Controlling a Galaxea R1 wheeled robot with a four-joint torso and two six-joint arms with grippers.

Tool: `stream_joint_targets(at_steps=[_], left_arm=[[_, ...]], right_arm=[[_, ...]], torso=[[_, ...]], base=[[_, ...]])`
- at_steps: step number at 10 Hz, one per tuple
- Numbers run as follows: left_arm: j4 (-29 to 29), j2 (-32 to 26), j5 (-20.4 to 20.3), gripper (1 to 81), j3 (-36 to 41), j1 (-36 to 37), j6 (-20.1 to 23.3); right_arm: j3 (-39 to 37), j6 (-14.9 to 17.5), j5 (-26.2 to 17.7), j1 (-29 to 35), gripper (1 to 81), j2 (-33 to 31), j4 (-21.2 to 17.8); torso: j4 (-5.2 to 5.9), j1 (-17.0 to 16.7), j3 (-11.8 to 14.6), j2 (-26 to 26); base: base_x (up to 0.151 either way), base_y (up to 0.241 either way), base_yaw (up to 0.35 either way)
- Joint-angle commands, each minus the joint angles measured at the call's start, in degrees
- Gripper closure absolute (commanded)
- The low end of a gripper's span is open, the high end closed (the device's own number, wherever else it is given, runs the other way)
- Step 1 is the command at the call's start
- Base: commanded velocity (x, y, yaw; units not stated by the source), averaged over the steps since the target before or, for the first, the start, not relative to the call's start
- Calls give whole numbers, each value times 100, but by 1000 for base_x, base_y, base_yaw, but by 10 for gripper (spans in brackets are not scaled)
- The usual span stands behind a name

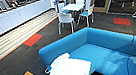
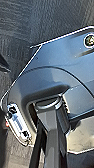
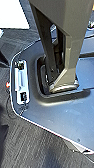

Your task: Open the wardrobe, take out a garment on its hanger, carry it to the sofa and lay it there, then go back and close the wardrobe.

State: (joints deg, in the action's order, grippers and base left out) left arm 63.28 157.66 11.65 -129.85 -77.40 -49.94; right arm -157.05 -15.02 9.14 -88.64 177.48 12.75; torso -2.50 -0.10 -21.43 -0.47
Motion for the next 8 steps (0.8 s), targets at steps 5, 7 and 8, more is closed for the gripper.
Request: stream_joint_targets(at_steps=[5, 7, 8], left_arm=[[35, -32, 285, 10, 56, 97, 37], [-53, 212, 346, 10, -319, 89, 3], [-62, 485, 355, 10, -776, 54, -15]], right_arm=[[35, 17, -361, -45, 10, 44, 61], [35, 17, -361, -45, 10, 44, 61], [35, 17, -361, -45, 10, 44, 70]], torso=[[0, 10, 201, -2], [0, 10, 260, -2], [0, 10, 363, -2]], base=[[0, 0, 0], [0, 0, 0], [0, 0, 0]])
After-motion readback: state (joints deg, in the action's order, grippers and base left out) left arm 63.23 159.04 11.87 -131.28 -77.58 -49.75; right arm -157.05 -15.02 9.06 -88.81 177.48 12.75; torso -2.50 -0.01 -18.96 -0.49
